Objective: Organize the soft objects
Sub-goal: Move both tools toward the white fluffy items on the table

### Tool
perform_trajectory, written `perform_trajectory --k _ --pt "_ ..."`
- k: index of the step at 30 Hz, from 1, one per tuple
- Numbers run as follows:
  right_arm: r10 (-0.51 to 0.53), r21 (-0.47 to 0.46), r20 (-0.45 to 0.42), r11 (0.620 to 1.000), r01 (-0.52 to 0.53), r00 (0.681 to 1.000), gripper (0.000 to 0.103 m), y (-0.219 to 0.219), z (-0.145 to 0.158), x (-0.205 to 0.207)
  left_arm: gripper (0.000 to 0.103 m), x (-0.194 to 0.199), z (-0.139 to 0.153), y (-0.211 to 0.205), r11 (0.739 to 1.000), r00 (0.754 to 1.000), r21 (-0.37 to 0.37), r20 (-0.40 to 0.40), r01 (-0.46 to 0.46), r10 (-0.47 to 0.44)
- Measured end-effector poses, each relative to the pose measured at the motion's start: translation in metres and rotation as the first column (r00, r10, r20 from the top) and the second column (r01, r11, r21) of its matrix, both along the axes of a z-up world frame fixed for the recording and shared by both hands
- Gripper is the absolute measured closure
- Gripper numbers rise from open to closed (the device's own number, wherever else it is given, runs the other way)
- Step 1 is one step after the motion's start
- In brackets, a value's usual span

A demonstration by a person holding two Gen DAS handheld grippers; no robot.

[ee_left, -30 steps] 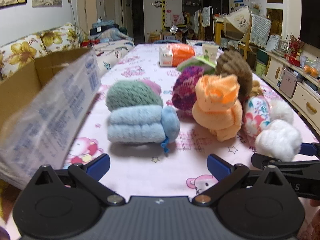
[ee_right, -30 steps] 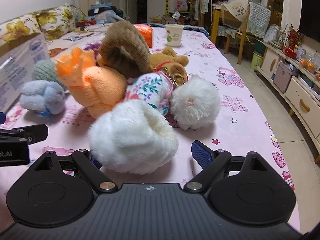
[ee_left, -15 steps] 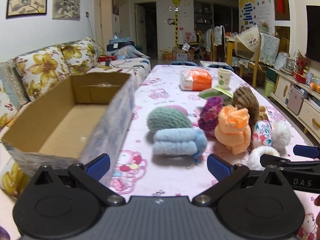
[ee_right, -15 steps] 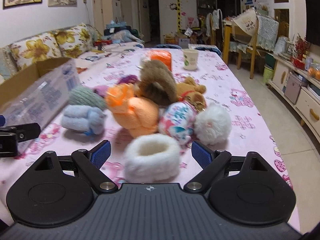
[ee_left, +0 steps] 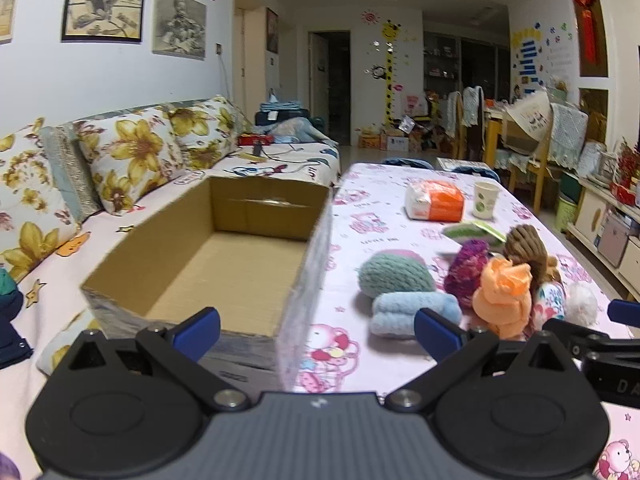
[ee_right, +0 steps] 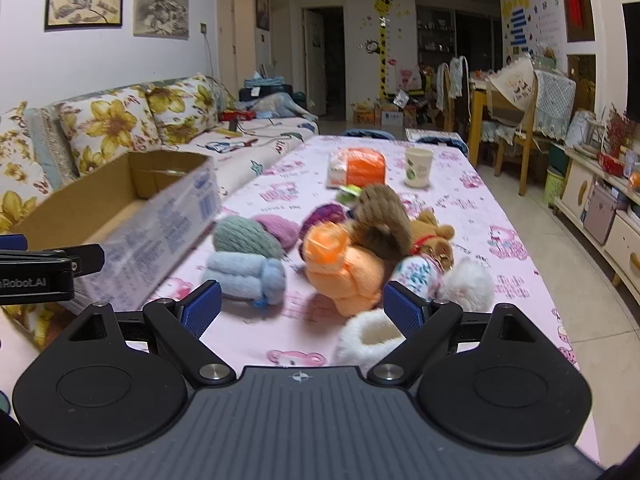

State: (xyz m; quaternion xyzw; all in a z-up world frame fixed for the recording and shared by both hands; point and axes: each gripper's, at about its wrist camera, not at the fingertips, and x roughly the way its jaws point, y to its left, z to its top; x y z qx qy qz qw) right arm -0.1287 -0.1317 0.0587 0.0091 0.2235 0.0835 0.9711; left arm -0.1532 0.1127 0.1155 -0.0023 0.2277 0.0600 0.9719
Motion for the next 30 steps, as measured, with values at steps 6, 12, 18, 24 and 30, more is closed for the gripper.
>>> perform_trajectory --k 6,12,18,24,30 --pt "0.028 -0.001 0.012 1.0 -0.028 1.0 0.0 0.003 0.001 -0.007 0.001 -0.012 0.009 0.014 0.999 0.999 -0.006 0.036 -0.04 0.041" --pt "0.044 0.003 0.028 0.999 -0.044 0.999 0.0 0.004 0.005 -0.014 0.001 -0.024 0.018 0.025 0.998 0.996 -0.002 0.067 -0.067 0.067" --pt "0.068 0.018 0.048 0.998 -0.068 0.997 0.0 0.009 0.008 -0.018 0.001 -0.033 0.024 0.029 0.997 0.993 0.002 0.088 -0.076 0.075" --pt "0.099 0.023 0.064 0.995 -0.1 0.993 0.0 0.012 0.01 -0.019 0.001 -0.037 0.025 0.03 0.997 0.992 0.006 0.099 -0.08 0.079" --pt "0.118 0.028 0.087 0.992 -0.121 0.989 0.0 0.012 0.011 -0.02 0.001 -0.038 0.024 0.027 0.996 0.991 0.018 0.104 -0.082 0.08"
